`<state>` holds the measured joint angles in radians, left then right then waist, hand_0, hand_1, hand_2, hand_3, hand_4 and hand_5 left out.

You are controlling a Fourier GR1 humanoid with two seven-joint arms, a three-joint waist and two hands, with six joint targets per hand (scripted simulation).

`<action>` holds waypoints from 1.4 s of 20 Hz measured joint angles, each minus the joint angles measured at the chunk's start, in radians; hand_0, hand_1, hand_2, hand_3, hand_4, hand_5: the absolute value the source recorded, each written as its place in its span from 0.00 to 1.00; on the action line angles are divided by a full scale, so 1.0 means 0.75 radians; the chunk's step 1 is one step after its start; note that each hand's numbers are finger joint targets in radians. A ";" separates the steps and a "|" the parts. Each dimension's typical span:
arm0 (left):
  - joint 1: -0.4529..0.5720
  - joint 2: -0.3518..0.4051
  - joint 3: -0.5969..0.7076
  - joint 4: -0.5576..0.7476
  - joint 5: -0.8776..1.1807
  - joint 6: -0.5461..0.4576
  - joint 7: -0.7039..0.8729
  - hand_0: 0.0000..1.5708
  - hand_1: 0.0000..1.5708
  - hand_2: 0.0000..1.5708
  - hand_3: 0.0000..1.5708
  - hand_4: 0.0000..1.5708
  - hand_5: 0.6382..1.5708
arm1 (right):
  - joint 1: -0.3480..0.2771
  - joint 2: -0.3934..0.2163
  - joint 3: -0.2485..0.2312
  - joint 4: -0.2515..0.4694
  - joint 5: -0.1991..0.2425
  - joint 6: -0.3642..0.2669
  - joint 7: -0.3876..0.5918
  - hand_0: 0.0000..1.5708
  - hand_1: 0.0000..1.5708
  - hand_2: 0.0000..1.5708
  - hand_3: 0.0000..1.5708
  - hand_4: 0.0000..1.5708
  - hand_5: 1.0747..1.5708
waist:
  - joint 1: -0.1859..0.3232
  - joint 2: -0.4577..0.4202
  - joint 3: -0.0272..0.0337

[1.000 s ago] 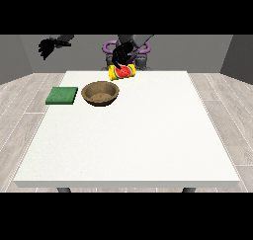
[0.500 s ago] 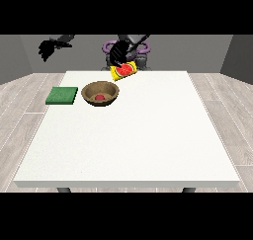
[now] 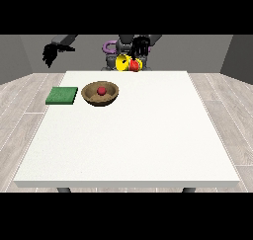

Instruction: Pick the cup and pour the ball into the bowl, then pick the bowl and place it on the pad

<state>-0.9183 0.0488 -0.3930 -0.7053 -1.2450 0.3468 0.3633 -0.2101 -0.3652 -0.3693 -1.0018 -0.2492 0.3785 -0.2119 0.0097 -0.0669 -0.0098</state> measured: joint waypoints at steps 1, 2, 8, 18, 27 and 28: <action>0.030 -0.013 0.063 -0.037 0.087 0.042 -0.007 0.36 0.36 0.00 0.00 0.57 0.93 | -0.002 0.011 0.002 -0.002 0.000 -0.008 -0.002 0.00 0.00 0.00 0.00 0.23 0.99 | 0.010 0.017 -0.0030; 0.063 -0.024 0.118 -0.074 0.176 0.085 -0.024 0.00 0.00 0.00 0.00 0.40 1.00 | -0.012 0.020 0.005 -0.008 0.000 -0.016 -0.004 0.00 0.00 0.00 0.00 0.22 0.99 | 0.019 0.041 -0.0059; 0.272 -0.055 0.312 -0.313 0.777 0.203 -0.226 0.00 0.00 0.00 0.00 0.00 0.99 | -0.092 0.093 0.034 -0.052 0.014 -0.083 -0.026 0.00 0.00 0.00 0.00 0.19 1.00 | 0.009 0.201 -0.0132; 0.565 -0.047 0.350 -0.575 1.406 -0.084 -0.732 0.00 0.00 0.00 0.00 0.00 0.99 | -0.190 0.275 0.070 -0.039 0.088 -0.368 -0.050 0.00 0.00 0.00 0.00 0.21 1.00 | 0.154 0.297 0.0080; 0.627 0.058 0.442 -0.685 1.526 -0.284 -0.802 0.00 0.00 0.00 0.00 0.00 0.99 | -0.314 0.264 0.036 0.229 0.086 -0.425 -0.200 0.00 0.00 0.00 0.00 0.12 0.98 | 0.185 0.336 0.0129; 0.630 0.071 0.453 -0.696 1.532 -0.299 -0.799 0.00 0.00 0.00 0.00 0.00 0.99 | -0.330 0.253 0.036 0.262 0.086 -0.420 -0.207 0.00 0.00 0.00 0.00 0.12 0.98 | 0.184 0.335 0.0133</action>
<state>-0.4454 0.1022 -0.0530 -1.2277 -0.0957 0.1223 -0.2357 -0.4576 -0.1755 -0.3426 -0.8057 -0.1851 0.0635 -0.3673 0.1475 0.1844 0.0002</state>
